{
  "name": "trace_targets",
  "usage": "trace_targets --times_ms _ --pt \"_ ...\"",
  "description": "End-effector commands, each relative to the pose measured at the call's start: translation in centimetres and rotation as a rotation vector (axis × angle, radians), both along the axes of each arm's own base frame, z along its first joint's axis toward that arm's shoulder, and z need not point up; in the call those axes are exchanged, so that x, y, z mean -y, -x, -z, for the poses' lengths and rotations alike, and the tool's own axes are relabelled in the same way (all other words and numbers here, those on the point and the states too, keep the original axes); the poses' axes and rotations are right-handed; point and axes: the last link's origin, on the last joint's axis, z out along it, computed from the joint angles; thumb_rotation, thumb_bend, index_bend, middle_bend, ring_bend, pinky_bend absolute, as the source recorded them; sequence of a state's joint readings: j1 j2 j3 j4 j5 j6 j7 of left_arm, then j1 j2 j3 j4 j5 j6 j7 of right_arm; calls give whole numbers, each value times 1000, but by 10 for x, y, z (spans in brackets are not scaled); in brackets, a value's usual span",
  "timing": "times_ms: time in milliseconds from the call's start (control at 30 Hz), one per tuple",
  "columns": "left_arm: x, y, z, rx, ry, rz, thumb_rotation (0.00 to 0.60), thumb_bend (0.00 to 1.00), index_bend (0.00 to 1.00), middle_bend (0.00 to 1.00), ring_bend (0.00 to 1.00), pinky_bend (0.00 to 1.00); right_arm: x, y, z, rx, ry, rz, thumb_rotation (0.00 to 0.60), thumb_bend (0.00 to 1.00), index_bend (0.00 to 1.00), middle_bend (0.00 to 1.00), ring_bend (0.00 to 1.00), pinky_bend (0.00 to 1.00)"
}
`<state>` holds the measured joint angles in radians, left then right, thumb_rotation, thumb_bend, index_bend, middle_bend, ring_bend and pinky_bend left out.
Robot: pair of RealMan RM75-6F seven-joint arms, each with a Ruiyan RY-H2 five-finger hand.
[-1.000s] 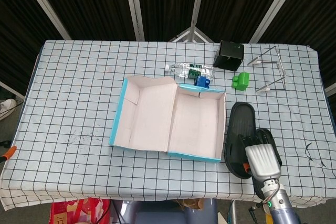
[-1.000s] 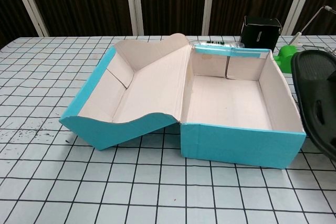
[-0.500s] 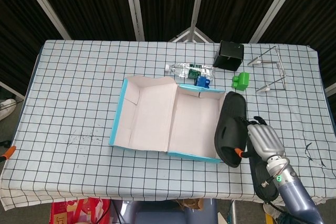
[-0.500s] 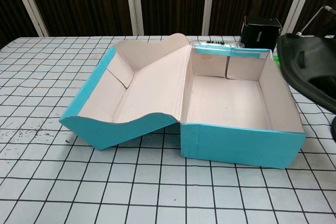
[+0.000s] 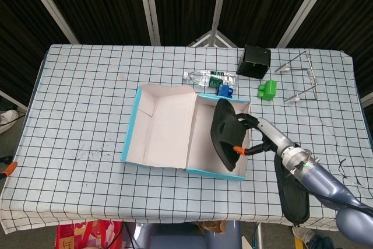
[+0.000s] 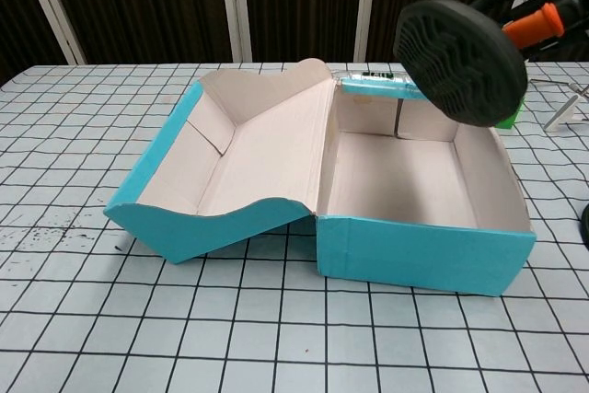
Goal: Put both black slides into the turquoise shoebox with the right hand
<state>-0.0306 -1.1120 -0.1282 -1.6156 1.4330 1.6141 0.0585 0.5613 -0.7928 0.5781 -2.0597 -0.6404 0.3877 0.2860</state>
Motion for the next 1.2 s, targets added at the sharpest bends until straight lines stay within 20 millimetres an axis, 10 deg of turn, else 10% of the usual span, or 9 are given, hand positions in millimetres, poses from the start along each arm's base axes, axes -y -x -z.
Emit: trace_targets --times_ms 33,1200 --pt "0 0 0 -1 0 0 600 202 98 11 0 80 14 1 9 65 -17 7 600 448 622 555 298 86" --pt "-3 2 -1 5 -18 5 600 202 98 11 0 80 29 9 67 259 -83 145 600 448 633 562 313 85"
